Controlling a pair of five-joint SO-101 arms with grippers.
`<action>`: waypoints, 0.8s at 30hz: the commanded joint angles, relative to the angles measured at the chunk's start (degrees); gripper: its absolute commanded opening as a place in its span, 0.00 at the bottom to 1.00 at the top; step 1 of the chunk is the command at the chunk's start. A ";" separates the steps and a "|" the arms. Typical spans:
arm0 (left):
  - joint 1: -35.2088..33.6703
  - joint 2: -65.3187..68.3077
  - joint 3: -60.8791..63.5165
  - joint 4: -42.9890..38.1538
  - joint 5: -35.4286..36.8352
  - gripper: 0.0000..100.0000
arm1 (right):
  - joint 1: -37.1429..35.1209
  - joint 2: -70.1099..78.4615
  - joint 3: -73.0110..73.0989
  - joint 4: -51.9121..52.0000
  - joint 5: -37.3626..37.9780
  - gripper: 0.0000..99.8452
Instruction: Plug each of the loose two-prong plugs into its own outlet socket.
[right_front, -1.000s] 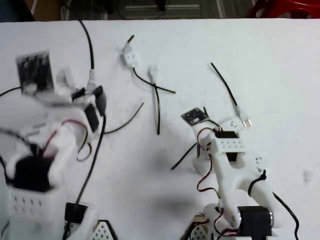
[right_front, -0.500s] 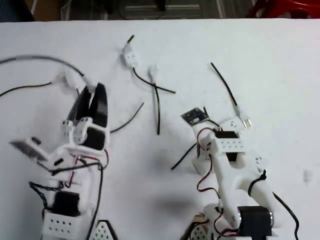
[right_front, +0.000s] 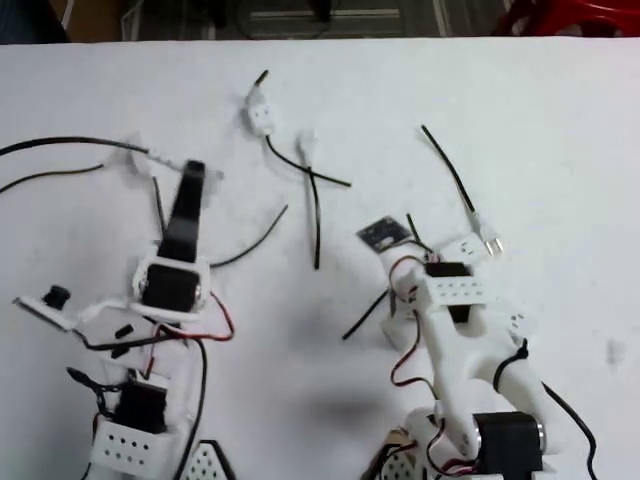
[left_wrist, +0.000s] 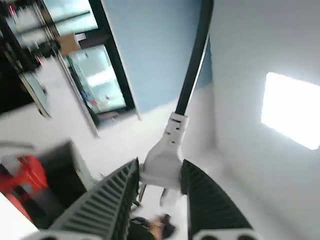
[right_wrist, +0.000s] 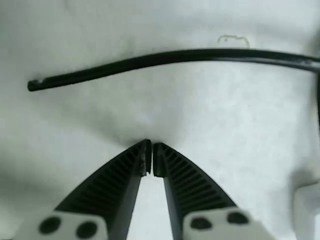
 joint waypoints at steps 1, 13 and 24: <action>3.56 -0.48 -0.09 -1.23 8.70 0.03 | -7.25 -1.71 -2.55 3.65 -0.09 0.02; 3.91 -0.48 -0.09 -1.23 9.67 0.03 | -26.33 -10.77 -41.49 35.03 -3.43 0.02; 4.00 -0.48 -0.09 3.69 9.58 0.03 | -28.62 7.25 -74.29 39.34 -5.10 0.02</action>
